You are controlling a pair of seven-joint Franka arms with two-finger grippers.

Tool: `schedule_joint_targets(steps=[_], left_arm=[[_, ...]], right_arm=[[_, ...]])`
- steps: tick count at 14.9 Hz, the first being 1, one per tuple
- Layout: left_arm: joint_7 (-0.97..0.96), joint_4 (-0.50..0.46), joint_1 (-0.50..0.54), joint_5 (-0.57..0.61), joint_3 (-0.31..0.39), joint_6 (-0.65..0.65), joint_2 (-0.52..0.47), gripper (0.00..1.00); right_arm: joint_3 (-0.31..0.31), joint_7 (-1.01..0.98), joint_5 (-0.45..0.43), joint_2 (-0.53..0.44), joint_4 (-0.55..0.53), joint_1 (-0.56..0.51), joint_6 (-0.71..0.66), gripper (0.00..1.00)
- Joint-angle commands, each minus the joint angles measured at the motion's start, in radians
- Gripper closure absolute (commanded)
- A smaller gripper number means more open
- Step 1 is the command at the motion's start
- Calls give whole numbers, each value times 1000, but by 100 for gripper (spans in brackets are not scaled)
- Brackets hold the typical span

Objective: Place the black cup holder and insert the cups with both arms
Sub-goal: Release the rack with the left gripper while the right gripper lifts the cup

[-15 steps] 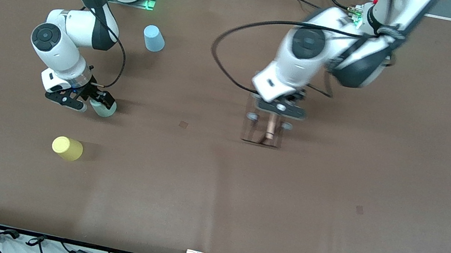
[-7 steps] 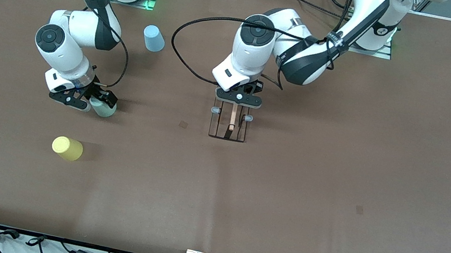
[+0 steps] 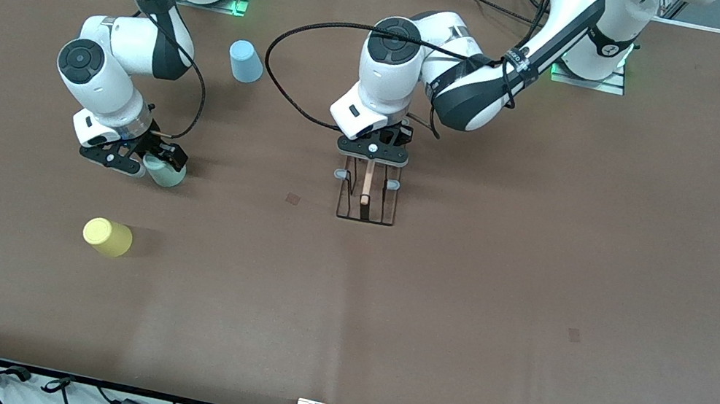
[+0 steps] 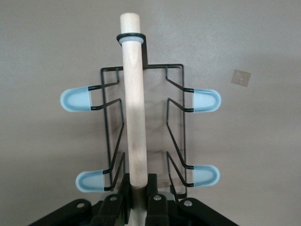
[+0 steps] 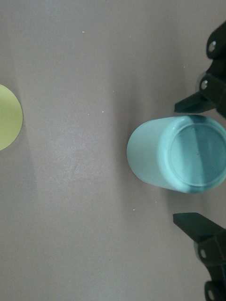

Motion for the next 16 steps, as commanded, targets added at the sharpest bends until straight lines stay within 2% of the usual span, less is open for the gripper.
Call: schedule_joint_targets(steps=[1,2,3,4,6,9,11,14,16], left_arm=[[-20,34,-13,28,5,-14,11,69],[-21,32,-16,28,8,-14,11,24],[-20,30,-18,58,10,-14,11,0],[-20,29,-16,101,5,-20,8,0],[-20,26,-16,104,3,-26,0,0],[-7,33,-1,104,0,-47,-30,0],[-3,40,0,104,0,-119,-78,0],[64,38,36,103,0,-242,-164,0],[121,40,86,103,0,-302,-198,0]], right_arm=[[-4,-3,11,-11,-19,5,9,52],[-4,-6,11,-14,-18,5,9,63],[-4,-6,11,-18,-18,5,9,66],[-4,-8,11,-21,-15,2,9,71],[-2,-13,9,-39,-10,2,8,76],[2,3,9,-97,2,22,-78,78],[13,94,9,-157,14,53,-165,78],[92,271,9,-215,68,59,-300,78],[163,433,9,-231,141,60,-388,78]])
